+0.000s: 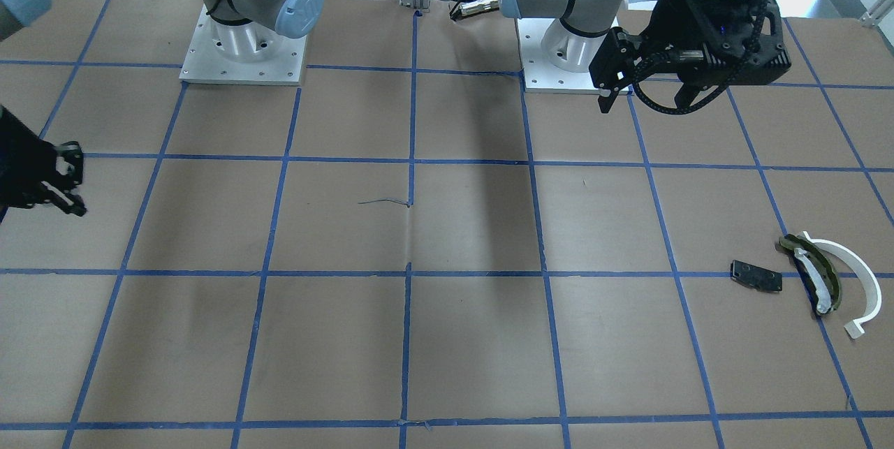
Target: Place bearing gear from tray to pile
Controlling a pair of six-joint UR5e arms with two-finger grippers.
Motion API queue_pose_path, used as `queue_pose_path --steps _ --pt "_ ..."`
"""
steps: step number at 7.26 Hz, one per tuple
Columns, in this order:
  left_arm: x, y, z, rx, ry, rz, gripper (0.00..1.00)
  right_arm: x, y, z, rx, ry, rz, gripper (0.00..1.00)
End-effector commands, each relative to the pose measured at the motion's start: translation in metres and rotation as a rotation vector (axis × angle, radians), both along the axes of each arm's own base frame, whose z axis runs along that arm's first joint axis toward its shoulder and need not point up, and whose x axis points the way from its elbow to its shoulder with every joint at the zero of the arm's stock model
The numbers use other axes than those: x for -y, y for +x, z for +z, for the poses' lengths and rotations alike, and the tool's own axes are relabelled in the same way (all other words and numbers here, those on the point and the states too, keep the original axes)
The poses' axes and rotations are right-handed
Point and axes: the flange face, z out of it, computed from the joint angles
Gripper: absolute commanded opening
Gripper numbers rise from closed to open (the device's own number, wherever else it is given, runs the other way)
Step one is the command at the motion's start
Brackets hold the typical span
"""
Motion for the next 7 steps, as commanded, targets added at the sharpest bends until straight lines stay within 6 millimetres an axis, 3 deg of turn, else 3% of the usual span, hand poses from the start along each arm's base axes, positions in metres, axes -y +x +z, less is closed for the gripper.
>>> queue_pose_path --steps 1,2,3,4,6,7 --pt "0.000 0.000 0.000 0.001 0.000 0.000 1.00 0.001 0.171 0.007 -0.041 0.007 -0.144 0.00" --pt "-0.001 0.000 0.000 0.002 0.000 0.000 1.00 -0.007 0.224 0.009 -0.036 -0.009 -0.203 0.00" --pt "0.000 0.000 -0.001 0.004 0.001 0.000 1.00 -0.010 0.272 -0.001 -0.019 -0.020 -0.332 0.00" --pt "-0.001 0.000 0.000 0.002 0.000 0.000 1.00 -0.011 0.330 -0.017 -0.003 -0.037 -0.382 0.00" --pt "-0.001 0.000 -0.001 0.004 0.001 0.000 1.00 0.001 0.426 -0.049 -0.039 -0.030 -0.464 0.00" --pt "-0.001 0.000 -0.002 0.005 0.003 -0.002 1.00 0.006 0.459 -0.073 -0.086 -0.038 -0.473 0.00"
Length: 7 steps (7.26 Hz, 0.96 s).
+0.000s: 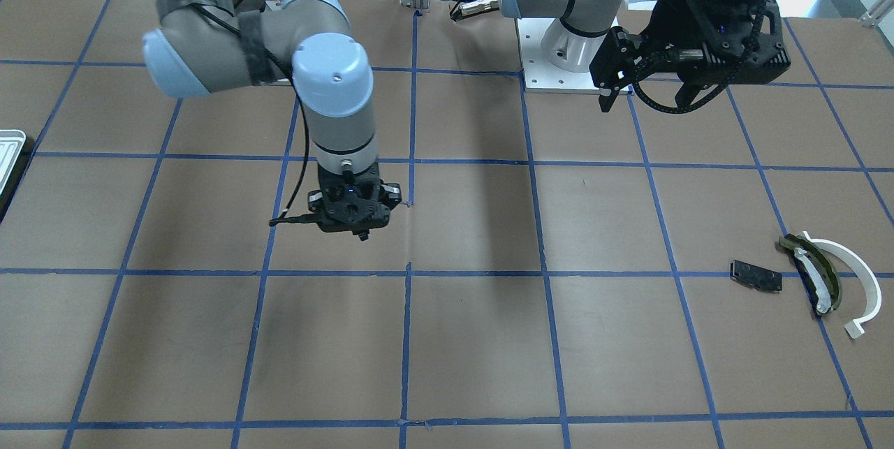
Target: Place bearing gear from tray to pile
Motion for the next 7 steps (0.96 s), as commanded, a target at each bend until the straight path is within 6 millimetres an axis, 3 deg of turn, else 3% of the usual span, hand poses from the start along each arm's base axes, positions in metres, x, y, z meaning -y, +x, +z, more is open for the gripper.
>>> queue_pose_path --steps 1,4,5,6,7 --pt "0.000 -0.001 -0.001 0.001 0.001 -0.001 1.00 -0.002 0.063 -0.056 -0.067 0.038 0.001 0.00" --pt "-0.001 -0.001 0.000 0.001 -0.003 -0.001 1.00 -0.001 0.066 -0.082 -0.079 0.077 0.005 0.00" --pt "-0.001 0.000 -0.001 0.003 -0.002 -0.001 1.00 -0.002 0.065 -0.084 -0.082 0.083 0.004 0.33" --pt "-0.002 0.000 -0.001 0.003 -0.002 -0.003 1.00 -0.001 0.066 -0.083 -0.082 0.080 0.007 0.94" --pt "-0.001 0.000 -0.002 0.003 0.000 -0.001 1.00 -0.001 0.064 -0.082 -0.091 0.087 0.049 1.00"
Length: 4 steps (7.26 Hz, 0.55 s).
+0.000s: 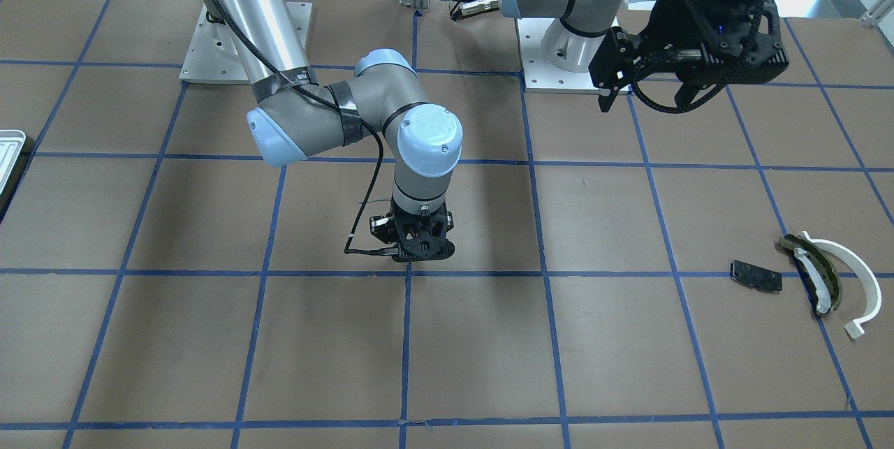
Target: Place bearing gear from tray to pile
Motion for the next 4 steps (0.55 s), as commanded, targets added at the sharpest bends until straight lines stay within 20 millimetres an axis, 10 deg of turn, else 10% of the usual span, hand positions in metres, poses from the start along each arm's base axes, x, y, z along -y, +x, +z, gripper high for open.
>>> queue_pose_path --steps 1,4 --pt "0.000 0.000 -0.001 0.000 0.001 -0.001 1.00 0.009 -0.012 0.010 -0.007 0.000 0.031 1.00" --pt "0.000 -0.003 -0.011 -0.011 0.021 0.002 1.00 0.032 -0.118 0.091 -0.023 0.031 0.127 1.00"
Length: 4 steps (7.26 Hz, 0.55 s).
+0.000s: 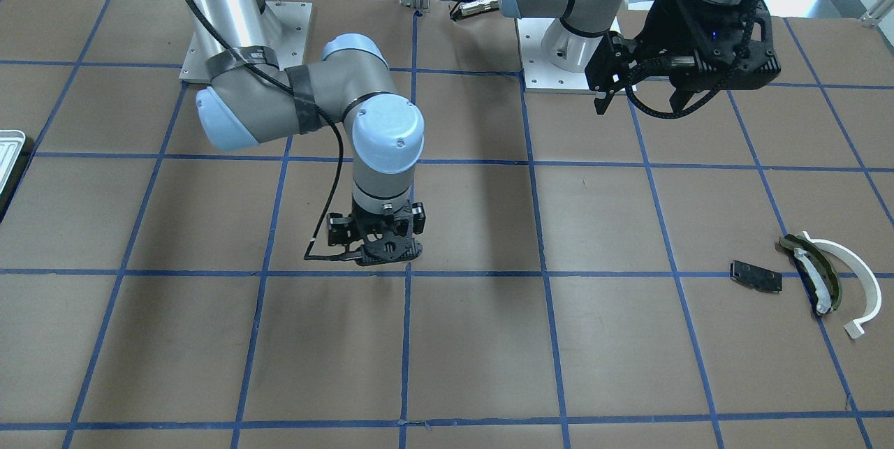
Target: Place bearing gear from tray to pile
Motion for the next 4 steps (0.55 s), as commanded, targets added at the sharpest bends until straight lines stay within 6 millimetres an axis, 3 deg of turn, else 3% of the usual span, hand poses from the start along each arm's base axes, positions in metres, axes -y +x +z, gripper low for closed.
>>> queue_pose_path --steps 1,2,3,4 --pt "0.000 -0.006 -0.005 -0.012 0.007 0.019 1.00 0.016 -0.103 0.060 -0.001 0.035 0.060 1.00" --pt "0.001 -0.023 -0.011 -0.064 0.020 0.041 1.00 0.021 -0.165 0.091 0.015 0.034 0.008 1.00" --pt "0.001 -0.055 -0.033 -0.064 0.063 0.034 1.00 0.024 -0.224 0.109 0.017 0.038 0.023 1.00" --pt "0.006 -0.101 -0.061 -0.062 0.039 0.046 1.00 0.026 -0.283 0.117 0.014 0.045 0.047 1.00"
